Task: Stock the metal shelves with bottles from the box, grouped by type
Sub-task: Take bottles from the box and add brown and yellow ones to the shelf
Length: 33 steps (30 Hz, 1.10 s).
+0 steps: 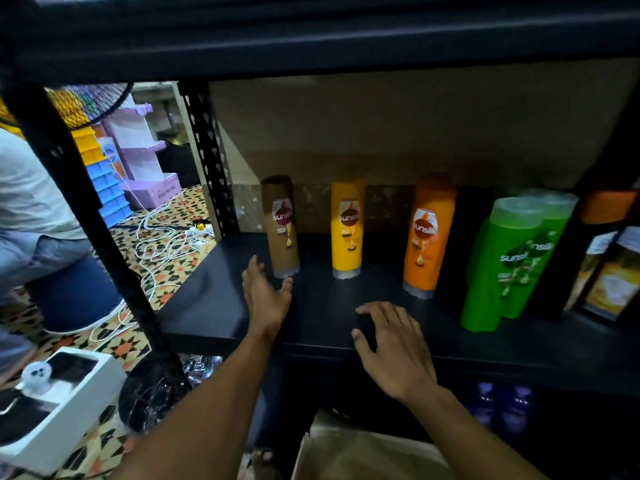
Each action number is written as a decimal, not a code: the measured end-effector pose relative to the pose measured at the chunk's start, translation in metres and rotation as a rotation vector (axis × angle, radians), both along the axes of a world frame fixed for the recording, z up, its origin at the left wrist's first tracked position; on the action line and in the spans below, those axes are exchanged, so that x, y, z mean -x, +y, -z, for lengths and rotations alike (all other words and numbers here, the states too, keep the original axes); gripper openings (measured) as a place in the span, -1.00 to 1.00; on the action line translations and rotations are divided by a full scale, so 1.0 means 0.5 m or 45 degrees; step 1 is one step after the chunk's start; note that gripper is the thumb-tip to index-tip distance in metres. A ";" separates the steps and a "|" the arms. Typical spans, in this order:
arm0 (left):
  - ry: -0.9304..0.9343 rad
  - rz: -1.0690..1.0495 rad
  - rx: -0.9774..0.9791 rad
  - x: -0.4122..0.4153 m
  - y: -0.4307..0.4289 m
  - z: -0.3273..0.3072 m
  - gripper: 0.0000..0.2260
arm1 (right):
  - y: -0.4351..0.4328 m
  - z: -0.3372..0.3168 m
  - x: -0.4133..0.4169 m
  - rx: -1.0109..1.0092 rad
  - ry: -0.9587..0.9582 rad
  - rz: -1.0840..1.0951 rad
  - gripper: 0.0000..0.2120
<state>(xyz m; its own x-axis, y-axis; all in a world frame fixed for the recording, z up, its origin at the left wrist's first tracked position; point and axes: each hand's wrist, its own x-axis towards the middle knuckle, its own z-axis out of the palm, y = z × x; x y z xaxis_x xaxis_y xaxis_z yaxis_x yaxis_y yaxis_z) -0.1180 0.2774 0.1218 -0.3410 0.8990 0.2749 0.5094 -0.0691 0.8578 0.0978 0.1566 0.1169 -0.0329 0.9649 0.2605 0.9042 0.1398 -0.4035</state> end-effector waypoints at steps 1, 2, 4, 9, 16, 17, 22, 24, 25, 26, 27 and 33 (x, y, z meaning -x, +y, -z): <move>0.006 -0.001 -0.001 0.001 -0.018 0.001 -0.24 | -0.019 0.003 -0.007 -0.012 0.053 -0.002 -0.69; 0.002 0.012 -0.015 -0.002 -0.041 0.002 -0.26 | -0.042 0.005 -0.015 -0.023 0.108 -0.008 -0.69; -0.011 0.060 -0.084 -0.013 -0.097 0.003 -0.32 | -0.087 0.011 -0.031 -0.049 0.170 -0.036 -0.67; 0.087 0.246 -0.304 -0.074 -0.302 0.043 -0.45 | -0.228 0.036 -0.079 -0.041 0.340 -0.058 -0.58; 0.207 0.457 -0.085 -0.128 -0.485 0.191 -0.51 | -0.391 0.172 -0.165 0.192 0.427 0.203 -0.49; 0.230 0.489 -0.022 -0.132 -0.511 0.221 -0.52 | -0.412 0.203 -0.176 0.255 0.444 0.246 -0.49; 0.191 0.609 0.227 -0.163 -0.566 0.327 -0.57 | -0.457 0.321 -0.214 0.486 0.550 0.353 -0.43; 0.199 0.609 0.324 -0.168 -0.573 0.365 -0.57 | -0.461 0.359 -0.218 0.591 0.529 0.415 -0.41; 0.208 0.610 0.380 -0.169 -0.574 0.396 -0.57 | -0.461 0.382 -0.217 0.667 0.503 0.430 -0.43; 0.232 0.613 0.458 -0.168 -0.570 0.419 -0.57 | -0.459 0.407 -0.217 0.723 0.484 0.438 -0.46; 0.255 0.623 0.504 -0.165 -0.571 0.450 -0.57 | -0.461 0.431 -0.213 0.786 0.471 0.447 -0.48; 0.368 0.648 0.584 -0.137 -0.553 0.628 -0.68 | -0.444 0.541 -0.186 1.038 0.560 0.536 -0.35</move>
<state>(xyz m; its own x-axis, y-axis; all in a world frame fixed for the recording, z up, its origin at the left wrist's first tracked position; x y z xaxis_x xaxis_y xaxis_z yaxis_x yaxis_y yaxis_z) -0.0494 0.0007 -0.1922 0.1775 0.9725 -0.1506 0.7195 -0.0238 0.6941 0.1906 -0.0655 -0.1537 0.2902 0.7651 -0.5748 0.5651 -0.6217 -0.5424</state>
